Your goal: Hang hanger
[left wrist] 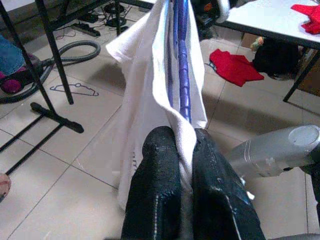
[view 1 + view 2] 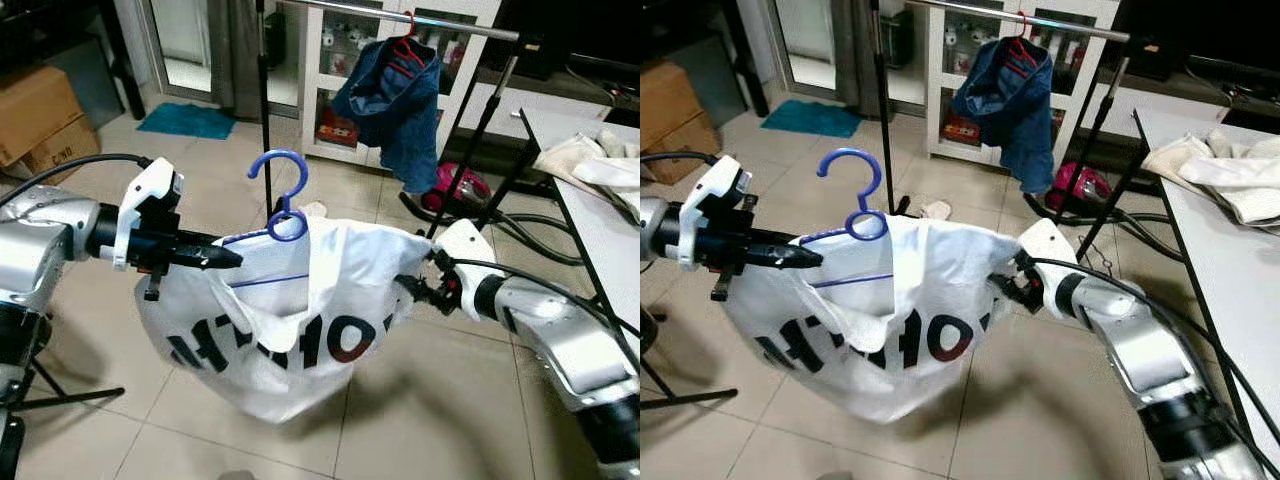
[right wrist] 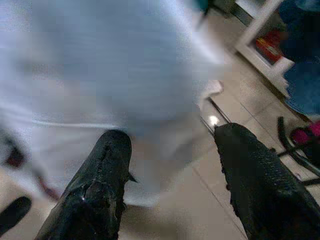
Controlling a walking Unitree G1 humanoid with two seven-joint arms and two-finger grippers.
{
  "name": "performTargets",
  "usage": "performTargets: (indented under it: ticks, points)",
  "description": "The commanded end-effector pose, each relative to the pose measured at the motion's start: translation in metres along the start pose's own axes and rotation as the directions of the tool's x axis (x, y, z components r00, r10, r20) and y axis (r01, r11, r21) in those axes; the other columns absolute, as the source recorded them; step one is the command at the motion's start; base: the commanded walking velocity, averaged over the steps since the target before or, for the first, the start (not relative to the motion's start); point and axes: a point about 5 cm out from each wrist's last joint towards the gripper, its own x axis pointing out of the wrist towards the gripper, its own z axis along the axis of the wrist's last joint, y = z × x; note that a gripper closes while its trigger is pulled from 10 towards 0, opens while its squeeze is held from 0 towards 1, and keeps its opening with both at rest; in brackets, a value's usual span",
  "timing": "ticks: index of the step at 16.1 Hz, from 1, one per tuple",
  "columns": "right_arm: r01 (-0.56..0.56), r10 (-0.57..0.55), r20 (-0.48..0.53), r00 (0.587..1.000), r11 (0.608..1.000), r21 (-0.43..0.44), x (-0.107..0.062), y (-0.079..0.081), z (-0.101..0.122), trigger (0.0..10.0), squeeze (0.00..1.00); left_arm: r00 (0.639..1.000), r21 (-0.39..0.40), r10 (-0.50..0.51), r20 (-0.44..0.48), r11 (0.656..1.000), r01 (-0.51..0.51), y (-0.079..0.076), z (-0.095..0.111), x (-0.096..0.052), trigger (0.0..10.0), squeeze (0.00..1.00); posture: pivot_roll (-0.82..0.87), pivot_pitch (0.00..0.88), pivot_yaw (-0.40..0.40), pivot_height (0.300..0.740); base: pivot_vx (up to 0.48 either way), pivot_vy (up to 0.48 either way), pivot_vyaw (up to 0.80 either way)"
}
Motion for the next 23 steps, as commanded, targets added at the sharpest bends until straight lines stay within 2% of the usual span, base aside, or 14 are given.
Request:
performTargets:
  ticks: [1,2,3,6,10,17,21,23]
  points:
    - [0.045,-0.045,0.019,0.999,0.999,0.003,0.001,-0.008,0.002,5.6,0.00,1.000,0.030,-0.008,0.024,1.000,0.008,-0.002,0.008,-0.003,0.0,0.00,0.08,0.000,-0.033,0.740,0.000,0.000,0.00]
    - [0.045,-0.045,0.026,0.999,0.999,0.013,0.001,-0.009,0.001,2.0,0.00,1.000,0.029,-0.007,0.023,1.000,0.006,-0.003,0.008,-0.004,0.0,0.00,0.08,0.000,-0.033,0.740,0.000,0.000,0.00]
    - [0.043,-0.043,0.022,0.999,0.999,0.004,0.001,-0.011,-0.002,0.0,0.00,1.000,0.028,-0.004,0.022,1.000,0.003,-0.003,0.008,-0.006,0.0,0.00,0.08,0.000,-0.032,0.740,0.000,0.000,0.00]
    - [0.026,-0.026,0.024,0.999,1.000,0.004,0.000,-0.012,-0.006,0.0,0.00,1.000,0.021,0.009,0.018,1.000,-0.009,-0.003,0.006,-0.009,0.0,0.00,0.08,0.000,-0.032,0.740,0.000,0.000,0.00]
    - [-0.035,0.030,0.086,0.996,0.997,0.063,-0.001,-0.010,-0.008,0.0,0.00,0.999,0.013,0.038,0.012,0.999,-0.038,-0.002,0.004,-0.019,0.0,0.00,0.08,0.000,-0.032,0.740,0.000,0.000,0.00]
    - [-0.091,0.080,0.128,0.989,0.992,0.082,-0.003,-0.008,-0.005,0.0,0.00,0.998,0.008,0.057,0.011,0.998,-0.057,0.000,0.003,-0.025,0.0,0.00,0.08,0.000,-0.022,0.740,0.000,0.000,0.00]
    - [-0.097,0.084,0.132,0.988,0.991,0.093,-0.004,-0.010,-0.005,0.0,0.00,0.998,0.005,0.066,-0.001,0.998,-0.066,0.001,0.001,-0.026,0.0,0.00,0.08,0.000,-0.023,0.740,0.000,0.000,0.00]
    - [-0.066,0.040,0.167,0.985,0.986,0.156,-0.005,-0.017,-0.002,0.0,0.00,0.997,0.004,0.074,-0.035,0.997,-0.074,0.001,-0.005,-0.028,0.0,0.00,0.08,0.000,-0.023,0.740,0.000,0.000,0.00]
